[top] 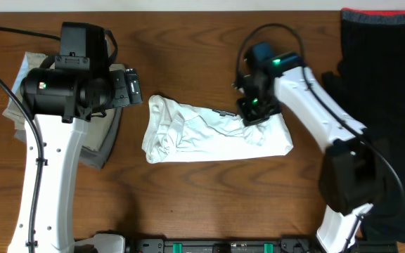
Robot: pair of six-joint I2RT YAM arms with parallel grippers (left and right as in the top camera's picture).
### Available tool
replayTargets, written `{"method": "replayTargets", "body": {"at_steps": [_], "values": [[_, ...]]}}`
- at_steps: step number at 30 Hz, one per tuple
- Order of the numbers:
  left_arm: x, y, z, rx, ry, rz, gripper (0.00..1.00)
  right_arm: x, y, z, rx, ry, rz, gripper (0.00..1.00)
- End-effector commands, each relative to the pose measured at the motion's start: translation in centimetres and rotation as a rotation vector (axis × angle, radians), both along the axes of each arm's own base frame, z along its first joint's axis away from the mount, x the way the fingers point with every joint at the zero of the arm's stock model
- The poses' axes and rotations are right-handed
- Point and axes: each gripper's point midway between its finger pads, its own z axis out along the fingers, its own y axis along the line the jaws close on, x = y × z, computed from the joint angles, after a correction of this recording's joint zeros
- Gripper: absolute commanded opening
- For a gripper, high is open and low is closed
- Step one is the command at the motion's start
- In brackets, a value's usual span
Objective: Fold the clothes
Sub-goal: 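Grasp the right end and fold it leftward with the right gripper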
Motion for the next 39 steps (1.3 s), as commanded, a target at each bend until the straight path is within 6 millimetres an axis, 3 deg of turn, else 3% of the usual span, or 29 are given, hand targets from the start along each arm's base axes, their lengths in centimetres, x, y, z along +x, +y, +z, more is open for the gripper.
{"method": "replayTargets", "body": {"at_steps": [1, 3, 5, 11, 13, 19, 27, 32, 36, 39], "values": [[0.1, 0.3, 0.4, -0.003, -0.013, 0.021, 0.98, -0.9, 1.8, -1.8, -0.013, 0.057, -0.01, 0.04], [0.2, 0.3, 0.4, -0.003, -0.013, 0.021, 0.98, -1.4, 2.6, -2.1, -0.006, 0.075, -0.008, 0.05], [0.2, 0.3, 0.4, -0.003, -0.014, 0.021, 0.98, -1.6, 3.3, -1.8, 0.014, 0.071, 0.005, 0.13], [0.2, 0.3, 0.4, -0.003, -0.014, 0.021, 0.98, -2.0, 6.3, 0.6, 0.218, 0.074, 0.067, 0.23], [0.2, 0.3, 0.4, -0.003, -0.013, 0.021, 0.98, -1.8, 6.3, 1.3, 0.242, 0.064, 0.064, 0.24], [0.2, 0.3, 0.4, 0.001, -0.013, 0.014, 0.98, -0.2, 2.6, 1.2, 0.166, 0.041, -0.018, 0.24], [0.2, 0.3, 0.4, 0.006, -0.013, 0.004, 0.98, 1.3, -4.8, 0.2, 0.019, 0.044, -0.125, 0.13], [0.2, 0.3, 0.4, 0.008, -0.013, 0.001, 0.98, -1.0, -6.7, -2.6, -0.024, 0.133, -0.177, 0.12], [0.2, 0.3, 0.4, 0.008, -0.012, 0.001, 0.98, -4.2, -7.3, -5.9, -0.058, 0.222, -0.233, 0.11], [0.1, 0.3, 0.4, 0.008, -0.011, 0.001, 0.98, -6.8, -7.3, -7.2, -0.061, 0.293, -0.223, 0.12]]}}
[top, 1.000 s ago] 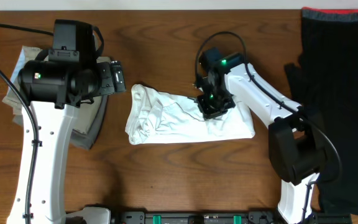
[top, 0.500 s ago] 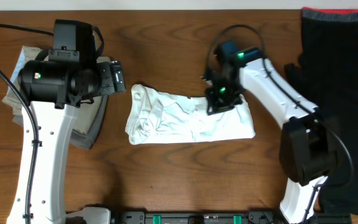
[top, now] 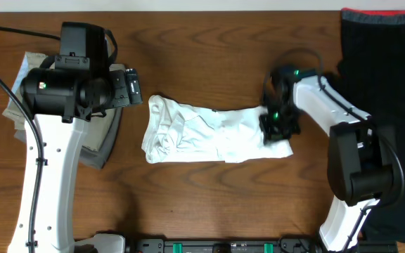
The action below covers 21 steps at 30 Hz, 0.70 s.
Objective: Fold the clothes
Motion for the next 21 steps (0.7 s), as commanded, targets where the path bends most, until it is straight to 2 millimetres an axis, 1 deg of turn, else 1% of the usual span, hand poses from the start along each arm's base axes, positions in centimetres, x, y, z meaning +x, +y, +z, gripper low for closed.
{"method": "replayTargets", "body": {"at_steps": [1, 3, 5, 7, 9, 12, 13, 14, 15, 16, 18, 20, 21], "values": [[0.1, 0.3, 0.3, 0.006, -0.01, 0.005, 0.98, -2.0, 0.1, -0.4, 0.009, 0.044, -0.004, 0.12], [0.1, 0.3, 0.2, 0.006, -0.005, 0.005, 0.98, -2.2, 0.6, 0.2, 0.062, 0.042, 0.051, 0.13], [0.0, 0.3, -0.4, 0.004, 0.014, 0.004, 0.98, -1.7, 0.7, 1.3, 0.088, 0.008, 0.074, 0.15], [-0.3, -0.3, -1.6, -0.024, 0.06, -0.012, 0.98, -0.7, 0.7, 3.0, 0.108, -0.056, 0.089, 0.18], [-0.6, -1.2, -3.2, -0.065, 0.121, -0.033, 0.98, 0.3, 0.7, 4.8, 0.122, -0.125, 0.092, 0.24], [-1.1, -1.5, -5.9, -0.077, 0.207, -0.037, 0.98, 1.7, 0.3, 8.2, 0.142, -0.249, 0.075, 0.44], [-1.2, -1.6, -6.9, -0.08, 0.235, -0.037, 0.98, 2.1, 0.3, 9.3, 0.152, -0.293, 0.072, 0.49], [-1.3, -1.7, -7.7, -0.085, 0.258, -0.039, 0.98, 2.4, 0.3, 10.2, 0.158, -0.331, 0.068, 0.5], [-1.4, -1.9, -8.6, -0.094, 0.282, -0.041, 0.98, 2.8, 0.4, 10.9, 0.162, -0.364, 0.057, 0.45], [-1.4, -2.1, -9.3, -0.104, 0.302, -0.044, 0.98, 3.0, 0.5, 11.3, 0.166, -0.382, 0.042, 0.36], [-1.5, -2.6, -10.6, -0.129, 0.337, -0.051, 0.98, 3.3, 1.2, 11.6, 0.183, -0.399, 0.034, 0.24], [-1.5, -2.8, -11.3, -0.139, 0.362, -0.053, 0.98, 3.4, 2.1, 11.0, 0.203, -0.39, 0.041, 0.11], [-1.4, -2.8, -11.7, -0.138, 0.373, -0.053, 0.98, 3.5, 2.5, 10.5, 0.204, -0.378, 0.037, 0.06]]}}
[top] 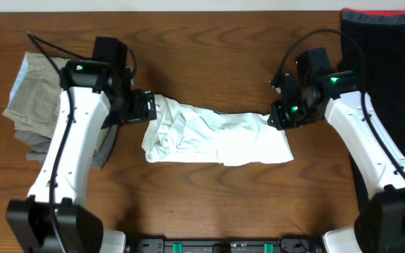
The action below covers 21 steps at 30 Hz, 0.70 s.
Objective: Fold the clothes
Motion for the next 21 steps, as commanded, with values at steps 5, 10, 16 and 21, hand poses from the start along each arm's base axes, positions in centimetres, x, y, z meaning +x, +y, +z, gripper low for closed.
{"method": "replayTargets", "body": {"at_steps": [5, 10, 16, 21], "values": [[0.1, -0.6, -0.8, -0.036, 0.029, -0.007, 0.98, -0.5, 4.1, -4.8, 0.042, 0.139, 0.04, 0.01], [0.1, -0.6, -0.8, -0.036, 0.03, -0.007, 0.98, -1.0, 6.5, -8.5, 0.051, 0.226, 0.06, 0.01], [0.1, -0.6, -0.8, -0.036, 0.029, -0.007, 0.98, 2.4, 8.9, -12.0, 0.096, 0.18, -0.047, 0.01], [-0.2, -0.6, -1.1, -0.036, 0.042, -0.007, 0.98, 5.5, 10.0, -11.4, 0.159, 0.075, -0.084, 0.05]]}}
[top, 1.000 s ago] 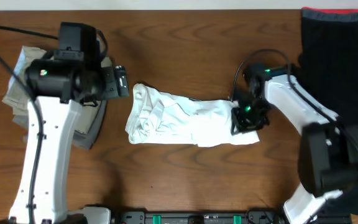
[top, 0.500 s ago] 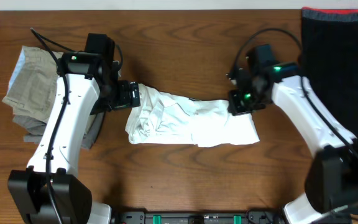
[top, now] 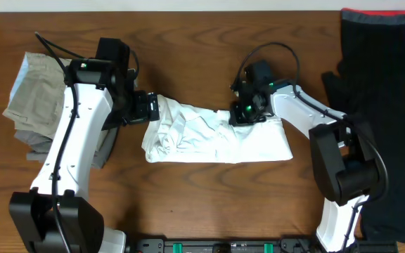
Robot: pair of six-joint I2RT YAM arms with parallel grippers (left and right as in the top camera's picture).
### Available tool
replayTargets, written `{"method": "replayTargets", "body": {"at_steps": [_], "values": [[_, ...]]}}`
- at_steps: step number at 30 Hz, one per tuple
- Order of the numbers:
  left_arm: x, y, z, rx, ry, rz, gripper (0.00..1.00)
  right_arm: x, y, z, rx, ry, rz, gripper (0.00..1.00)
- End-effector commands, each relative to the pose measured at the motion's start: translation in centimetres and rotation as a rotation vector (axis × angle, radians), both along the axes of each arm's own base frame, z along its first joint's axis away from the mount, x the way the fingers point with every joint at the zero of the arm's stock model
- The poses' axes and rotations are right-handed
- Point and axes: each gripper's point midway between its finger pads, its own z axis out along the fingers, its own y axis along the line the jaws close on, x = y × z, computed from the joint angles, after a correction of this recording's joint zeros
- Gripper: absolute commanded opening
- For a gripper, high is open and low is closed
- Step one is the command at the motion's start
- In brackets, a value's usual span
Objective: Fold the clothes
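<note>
A white garment [top: 209, 140] lies crumpled in a long strip across the middle of the wooden table [top: 202, 204]; its left end is bunched and its right end lies flatter. My left gripper [top: 150, 107] sits at the garment's upper left corner, touching the cloth. My right gripper [top: 240, 116] is down on the garment's upper edge, right of its middle. From overhead the fingers of both are too small to show whether they grip the cloth.
A pile of folded grey-beige clothes [top: 30, 95] lies at the left edge, partly under my left arm. A large dark garment with a red band [top: 389, 77] covers the right side of the table.
My right gripper has moved left from the garment's upper right corner to its upper edge near the middle. The left gripper stays at the upper left corner. The garment's outline is nearly unchanged.
At first the left arm was raised over the pile at the left while my right gripper stood on the garment's upper edge. It then stood at the right end. Then both grippers were at the garment's two upper corners; now the right one is back near the middle.
</note>
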Motion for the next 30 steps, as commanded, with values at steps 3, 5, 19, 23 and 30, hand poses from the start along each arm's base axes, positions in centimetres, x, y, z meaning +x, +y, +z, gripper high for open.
{"method": "replayTargets", "body": {"at_steps": [3, 5, 19, 23, 30], "values": [[-0.6, 0.2, -0.9, 0.002, 0.032, -0.002, 0.98, 1.1, 0.6, 2.0, 0.073, -0.024, -0.023, 0.12], [-1.1, -0.2, -1.7, -0.019, 0.052, -0.005, 0.98, 1.4, 0.5, 3.9, 0.115, -0.066, 0.007, 0.17], [0.2, -1.4, -9.9, -0.087, -0.061, -0.086, 0.98, -1.2, -5.3, 17.3, 0.117, -0.333, 0.078, 0.5], [0.7, -3.5, -10.8, -0.2, -0.088, -0.178, 0.98, -2.2, -6.2, 17.4, 0.068, -0.319, 0.067, 0.51], [0.2, -4.9, -14.7, -0.291, 0.007, -0.224, 0.98, -3.0, -6.5, 16.9, 0.054, -0.276, 0.069, 0.5]]}}
